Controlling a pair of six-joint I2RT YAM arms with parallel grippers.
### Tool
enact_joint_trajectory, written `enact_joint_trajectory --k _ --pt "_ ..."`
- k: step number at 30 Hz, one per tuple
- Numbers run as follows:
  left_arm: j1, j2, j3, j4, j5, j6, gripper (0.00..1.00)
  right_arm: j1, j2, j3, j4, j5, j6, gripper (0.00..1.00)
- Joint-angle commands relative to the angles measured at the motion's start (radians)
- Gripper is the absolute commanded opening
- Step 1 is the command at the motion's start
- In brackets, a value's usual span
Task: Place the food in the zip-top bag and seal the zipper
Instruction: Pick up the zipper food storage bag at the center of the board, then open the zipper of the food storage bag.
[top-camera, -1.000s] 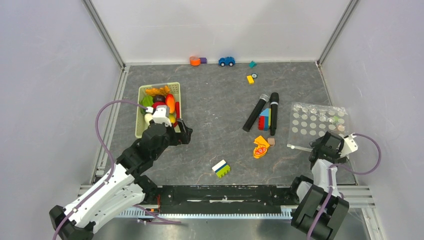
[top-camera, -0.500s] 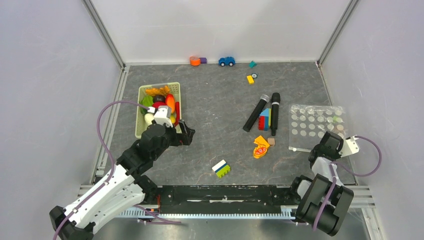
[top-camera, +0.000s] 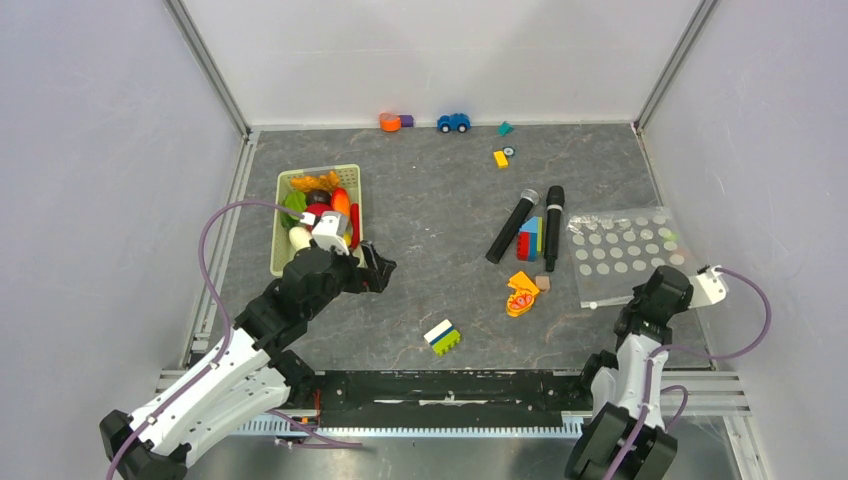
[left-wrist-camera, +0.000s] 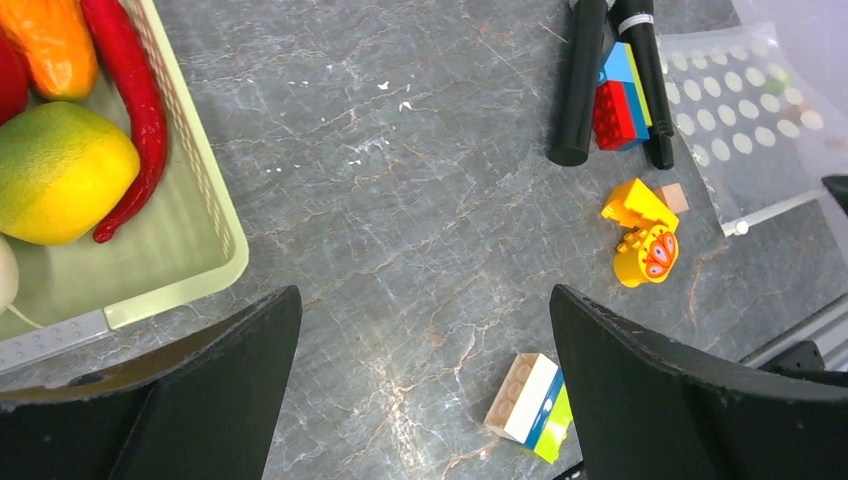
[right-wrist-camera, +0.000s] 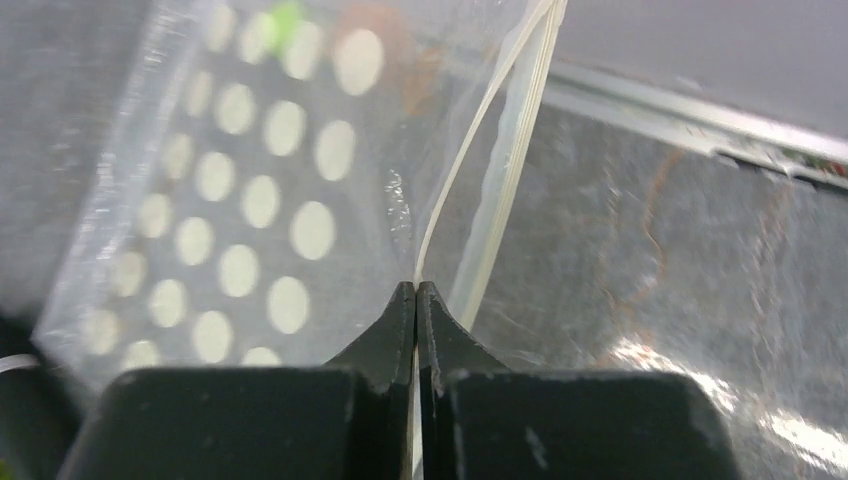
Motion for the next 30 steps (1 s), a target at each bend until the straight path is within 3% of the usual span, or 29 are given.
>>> enact_joint_trajectory --k 1,8,14,21,30 --pt "-0.002 0.003 0.006 0.055 0.045 0.039 1.00 0.010 -0.069 0.146 -0.003 -0.129 -0.124 0.00" --pt "-0.002 0.006 0.008 0.056 0.056 0.034 1.00 0.065 -0.123 0.330 -0.004 -0.265 -0.227 0.00" --pt "-0.002 0.016 0.017 0.081 0.091 0.029 1.00 0.167 -0.099 0.449 0.015 -0.568 -0.274 0.00" --pt "-0.002 0.035 0.033 0.077 0.123 -0.001 1.00 0.546 -0.052 0.487 0.003 -0.557 -0.389 0.00" --pt "-0.002 0.073 0.021 0.121 0.169 -0.099 1.00 1.153 0.169 0.462 0.097 -0.182 -0.394 0.00"
